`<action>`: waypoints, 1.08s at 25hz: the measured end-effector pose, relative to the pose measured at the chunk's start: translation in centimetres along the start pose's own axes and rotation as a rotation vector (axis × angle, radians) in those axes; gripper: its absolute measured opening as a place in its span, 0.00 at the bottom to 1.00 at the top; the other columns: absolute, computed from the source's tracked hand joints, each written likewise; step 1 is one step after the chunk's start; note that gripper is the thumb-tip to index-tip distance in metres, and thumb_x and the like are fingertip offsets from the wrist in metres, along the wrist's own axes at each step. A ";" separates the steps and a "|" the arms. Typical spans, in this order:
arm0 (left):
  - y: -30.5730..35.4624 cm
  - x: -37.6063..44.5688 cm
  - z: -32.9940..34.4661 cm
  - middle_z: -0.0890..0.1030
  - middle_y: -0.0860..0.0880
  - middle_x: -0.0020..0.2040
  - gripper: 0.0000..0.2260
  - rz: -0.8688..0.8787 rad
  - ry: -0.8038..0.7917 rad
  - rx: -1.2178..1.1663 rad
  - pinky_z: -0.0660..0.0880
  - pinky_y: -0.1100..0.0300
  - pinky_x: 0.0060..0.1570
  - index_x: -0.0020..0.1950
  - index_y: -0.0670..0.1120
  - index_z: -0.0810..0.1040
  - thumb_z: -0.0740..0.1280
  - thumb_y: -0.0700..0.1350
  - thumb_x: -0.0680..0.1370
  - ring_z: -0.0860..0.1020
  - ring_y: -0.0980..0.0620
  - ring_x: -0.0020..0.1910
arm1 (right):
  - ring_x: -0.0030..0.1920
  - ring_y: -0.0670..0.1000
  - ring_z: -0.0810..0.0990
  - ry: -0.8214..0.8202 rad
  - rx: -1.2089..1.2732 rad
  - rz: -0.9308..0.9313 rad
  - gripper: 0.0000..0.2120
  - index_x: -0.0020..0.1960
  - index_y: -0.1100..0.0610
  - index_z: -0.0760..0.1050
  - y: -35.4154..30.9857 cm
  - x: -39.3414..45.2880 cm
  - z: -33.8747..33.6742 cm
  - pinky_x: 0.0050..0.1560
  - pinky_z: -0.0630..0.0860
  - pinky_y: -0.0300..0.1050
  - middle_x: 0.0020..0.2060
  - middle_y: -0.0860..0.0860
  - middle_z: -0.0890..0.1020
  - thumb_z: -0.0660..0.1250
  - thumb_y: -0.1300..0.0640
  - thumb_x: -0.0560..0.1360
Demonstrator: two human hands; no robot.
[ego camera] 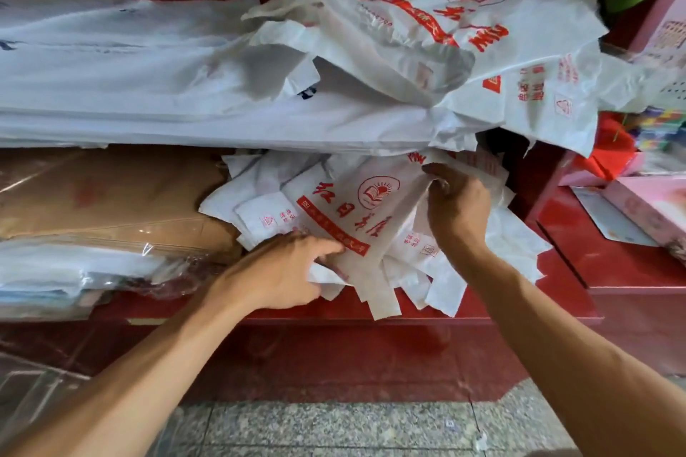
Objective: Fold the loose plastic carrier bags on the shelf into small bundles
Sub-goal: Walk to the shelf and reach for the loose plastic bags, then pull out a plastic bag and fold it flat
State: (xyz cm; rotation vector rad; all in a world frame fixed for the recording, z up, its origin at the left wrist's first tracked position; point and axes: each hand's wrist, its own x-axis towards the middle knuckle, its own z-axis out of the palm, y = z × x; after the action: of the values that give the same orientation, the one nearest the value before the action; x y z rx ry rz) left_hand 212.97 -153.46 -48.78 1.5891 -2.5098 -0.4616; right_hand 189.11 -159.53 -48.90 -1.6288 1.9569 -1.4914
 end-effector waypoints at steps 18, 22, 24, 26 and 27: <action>7.6 0.1 5.7 0.70 0.56 0.71 0.07 0.264 -0.069 -0.068 0.64 0.54 0.70 0.49 0.51 0.80 0.63 0.48 0.77 0.67 0.55 0.69 | 0.55 0.49 0.81 -0.564 0.435 0.381 0.24 0.69 0.46 0.72 2.1 -0.5 -5.4 0.54 0.76 0.45 0.60 0.48 0.80 0.71 0.57 0.74; 7.6 0.2 5.6 0.68 0.57 0.73 0.07 0.264 -0.096 -0.041 0.63 0.53 0.71 0.48 0.50 0.79 0.62 0.49 0.78 0.65 0.56 0.71 | 0.71 0.44 0.65 -0.456 0.332 0.080 0.32 0.73 0.47 0.66 2.0 0.1 -4.1 0.67 0.64 0.43 0.74 0.43 0.65 0.73 0.59 0.73; 7.9 0.0 5.4 0.67 0.59 0.73 0.08 0.251 -0.091 -0.060 0.62 0.52 0.71 0.44 0.51 0.77 0.62 0.52 0.79 0.64 0.56 0.72 | 0.73 0.51 0.64 -0.240 0.105 -0.013 0.32 0.74 0.53 0.66 2.3 0.8 -3.8 0.71 0.63 0.47 0.75 0.49 0.65 0.71 0.61 0.72; 8.4 0.1 5.0 0.66 0.60 0.75 0.14 0.250 -0.123 -0.102 0.60 0.53 0.72 0.53 0.53 0.81 0.61 0.59 0.79 0.62 0.58 0.73 | 0.68 0.58 0.70 -0.107 -0.193 -0.109 0.27 0.70 0.58 0.70 2.3 0.5 -4.0 0.68 0.66 0.49 0.71 0.55 0.70 0.69 0.63 0.71; 8.6 0.2 4.6 0.66 0.61 0.74 0.17 0.242 -0.167 -0.150 0.60 0.55 0.72 0.57 0.54 0.81 0.61 0.62 0.79 0.62 0.60 0.73 | 0.64 0.57 0.74 -0.163 -0.250 -0.191 0.24 0.68 0.58 0.72 2.2 -0.1 -4.1 0.64 0.68 0.48 0.68 0.55 0.73 0.68 0.62 0.72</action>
State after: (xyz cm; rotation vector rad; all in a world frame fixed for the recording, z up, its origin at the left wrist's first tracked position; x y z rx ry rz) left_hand 204.25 -149.39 -50.29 1.2205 -2.6693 -0.7553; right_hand 185.04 -157.37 -48.69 -2.0222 2.0104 -1.1632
